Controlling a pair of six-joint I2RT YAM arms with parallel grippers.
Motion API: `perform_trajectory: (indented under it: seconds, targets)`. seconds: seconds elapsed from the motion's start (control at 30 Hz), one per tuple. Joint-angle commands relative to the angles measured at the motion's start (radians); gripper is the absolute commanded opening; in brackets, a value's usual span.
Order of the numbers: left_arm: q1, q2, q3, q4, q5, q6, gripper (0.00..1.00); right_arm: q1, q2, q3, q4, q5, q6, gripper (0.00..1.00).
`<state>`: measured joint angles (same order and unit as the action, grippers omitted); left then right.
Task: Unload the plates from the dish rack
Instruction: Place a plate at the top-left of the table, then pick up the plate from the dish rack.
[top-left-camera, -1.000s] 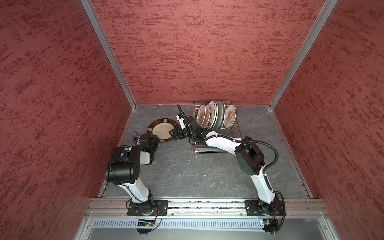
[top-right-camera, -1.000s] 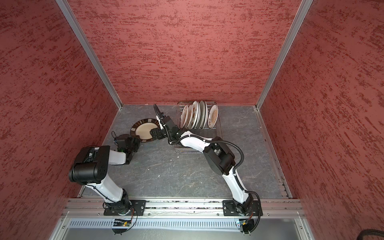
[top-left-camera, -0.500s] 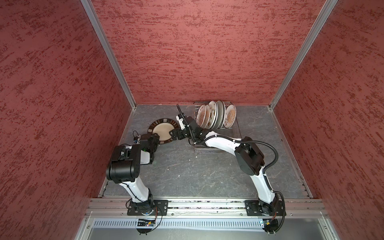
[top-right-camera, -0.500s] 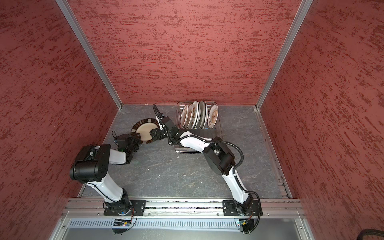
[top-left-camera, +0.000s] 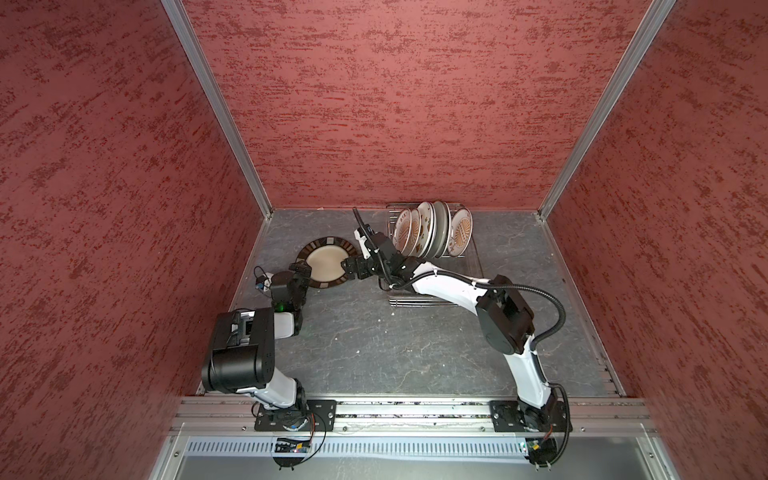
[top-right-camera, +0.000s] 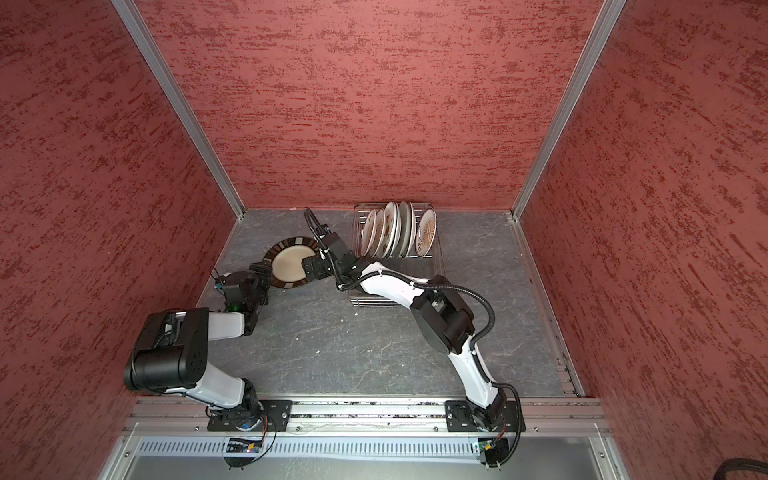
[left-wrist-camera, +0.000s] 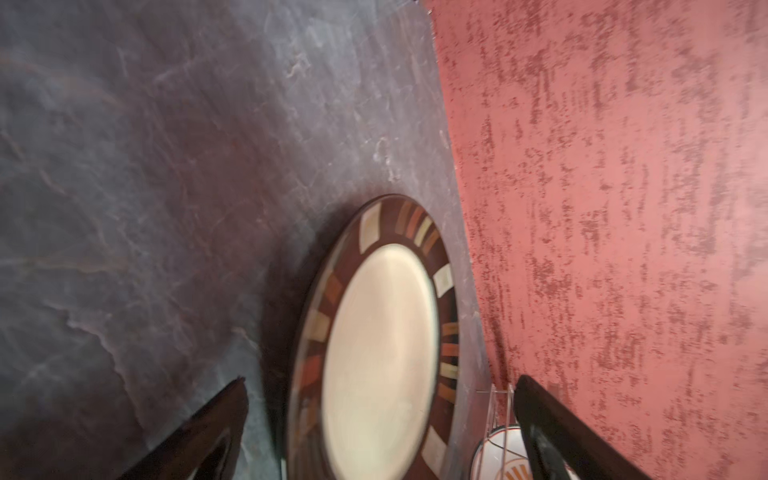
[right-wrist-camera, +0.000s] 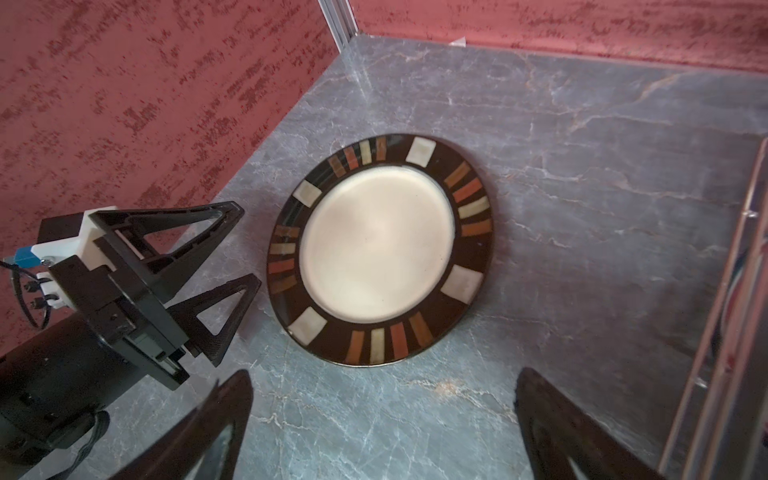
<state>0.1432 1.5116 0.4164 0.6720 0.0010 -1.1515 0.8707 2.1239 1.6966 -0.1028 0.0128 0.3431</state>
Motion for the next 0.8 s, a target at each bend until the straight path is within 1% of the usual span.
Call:
perform_trajectory:
  seconds: [0.0,0.07,0.13,0.2,0.23,0.27,0.3,0.37,0.43,0.5,0.53,0.57,0.63,0.77]
  targets:
    - [0.004,-0.074,-0.023,-0.068,-0.036,0.016,0.99,0.021,-0.118,-0.055,0.039,0.054,-0.004,0.99]
    - [-0.003,-0.139,-0.031,-0.124,-0.054,0.022,0.99,0.022,-0.173,-0.111,0.067,0.078,0.006,0.99]
    - [-0.016,-0.212,-0.035,-0.179,-0.066,0.035,0.99,0.021,-0.226,-0.161,0.081,0.134,0.035,0.99]
    - [-0.031,-0.304,-0.039,-0.268,-0.069,0.039,0.99,0.022,-0.275,-0.208,0.088,0.168,0.046,0.99]
    - [-0.041,-0.357,-0.030,-0.343,-0.068,0.039,0.99,0.021,-0.301,-0.235,0.093,0.193,0.058,0.99]
    - [-0.060,-0.414,-0.015,-0.422,-0.082,0.051,0.99,0.021,-0.329,-0.261,0.089,0.240,0.092,0.99]
    - [-0.082,-0.464,-0.006,-0.475,-0.098,0.064,1.00,0.019,-0.357,-0.281,0.075,0.254,0.106,0.99]
    - [-0.132,-0.554,0.011,-0.571,-0.119,0.070,0.99,0.017,-0.438,-0.339,0.067,0.254,0.079,0.99]
    - [-0.179,-0.630,0.022,-0.636,-0.138,0.061,0.99,0.012,-0.531,-0.446,0.131,0.303,0.062,0.99]
    - [-0.225,-0.690,0.016,-0.651,-0.145,0.041,0.99,0.001,-0.626,-0.560,0.227,0.378,0.068,0.99]
    - [-0.251,-0.715,0.007,-0.636,-0.145,0.040,1.00,-0.012,-0.664,-0.615,0.273,0.391,0.063,0.99]
    - [-0.280,-0.733,-0.001,-0.610,-0.143,0.048,1.00,-0.032,-0.710,-0.639,0.278,0.394,0.060,0.99]
    - [-0.331,-0.751,-0.012,-0.537,-0.114,0.103,0.99,-0.066,-0.749,-0.641,0.224,0.400,0.072,0.99]
    - [-0.444,-0.750,0.032,-0.537,-0.091,0.151,0.99,-0.150,-0.762,-0.611,0.152,0.349,0.073,0.99]
